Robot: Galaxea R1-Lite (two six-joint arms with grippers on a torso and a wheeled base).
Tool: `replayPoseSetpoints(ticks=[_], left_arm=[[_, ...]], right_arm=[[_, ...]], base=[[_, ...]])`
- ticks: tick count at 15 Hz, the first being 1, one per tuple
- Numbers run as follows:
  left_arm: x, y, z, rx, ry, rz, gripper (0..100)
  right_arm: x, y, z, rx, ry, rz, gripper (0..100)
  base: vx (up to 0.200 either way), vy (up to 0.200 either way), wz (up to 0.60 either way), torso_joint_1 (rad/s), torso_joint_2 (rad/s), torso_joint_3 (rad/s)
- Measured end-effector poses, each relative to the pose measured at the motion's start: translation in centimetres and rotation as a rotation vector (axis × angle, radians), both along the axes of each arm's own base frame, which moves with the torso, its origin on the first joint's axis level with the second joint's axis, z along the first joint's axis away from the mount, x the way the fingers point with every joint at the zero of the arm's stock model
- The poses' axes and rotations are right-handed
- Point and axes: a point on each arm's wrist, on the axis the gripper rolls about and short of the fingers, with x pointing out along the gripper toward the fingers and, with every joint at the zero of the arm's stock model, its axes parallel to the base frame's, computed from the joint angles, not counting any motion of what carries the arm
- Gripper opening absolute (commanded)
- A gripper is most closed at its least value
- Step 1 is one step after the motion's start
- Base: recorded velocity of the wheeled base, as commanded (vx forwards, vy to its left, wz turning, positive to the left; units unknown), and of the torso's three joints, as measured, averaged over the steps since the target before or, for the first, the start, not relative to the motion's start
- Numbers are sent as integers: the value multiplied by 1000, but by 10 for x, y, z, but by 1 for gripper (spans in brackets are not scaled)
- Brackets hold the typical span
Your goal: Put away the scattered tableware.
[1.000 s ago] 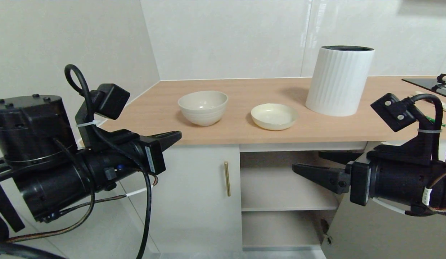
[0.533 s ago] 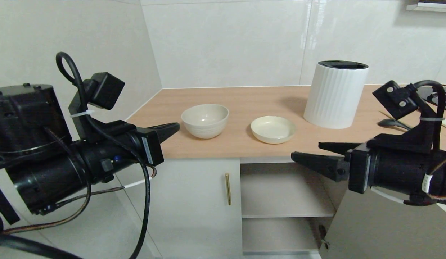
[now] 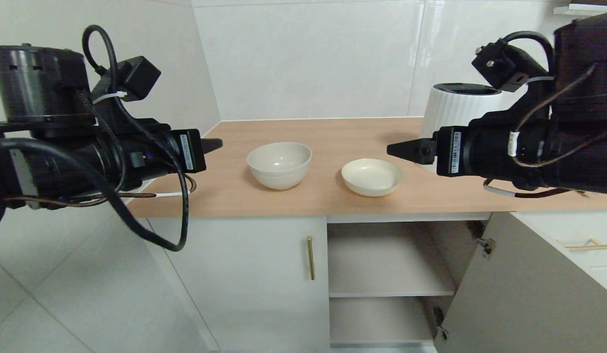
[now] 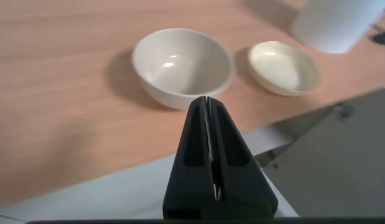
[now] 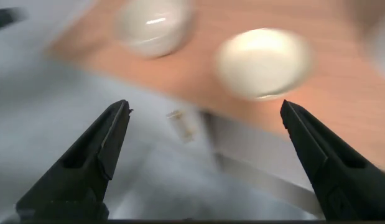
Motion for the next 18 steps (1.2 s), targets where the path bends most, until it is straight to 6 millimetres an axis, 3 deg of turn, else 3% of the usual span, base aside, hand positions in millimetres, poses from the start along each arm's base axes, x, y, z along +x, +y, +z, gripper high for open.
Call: replayPoseSetpoints(ticks=[3,6,8,10,15,18], left_arm=[[23,0,-13,12,40,26,0],[33,-2,-20,16,58,29,0],[31,-2,-23,13,45,23,0],[26,-2,-15,-24,-81,12,0],[17,-1,-19,-16,-67,3,0],[11,1,-20,19,-76,-2,0]], right_arm=[[18,1,-12,-43,28,-52,100],[17,-3,-17,-53,44,-63,100],[12,-7,-19,-54,49,-63,100],[9,-9,-19,-52,46,-64,100],[6,-9,-17,-43,35,-56,100],[5,-9,-17,-44,35,-56,100]], base=[[0,0,0,0,0,0],[0,0,0,0,0,0],[0,0,0,0,0,0],[0,0,0,0,0,0],[200,0,0,-1,0,2],[0,0,0,0,0,0]])
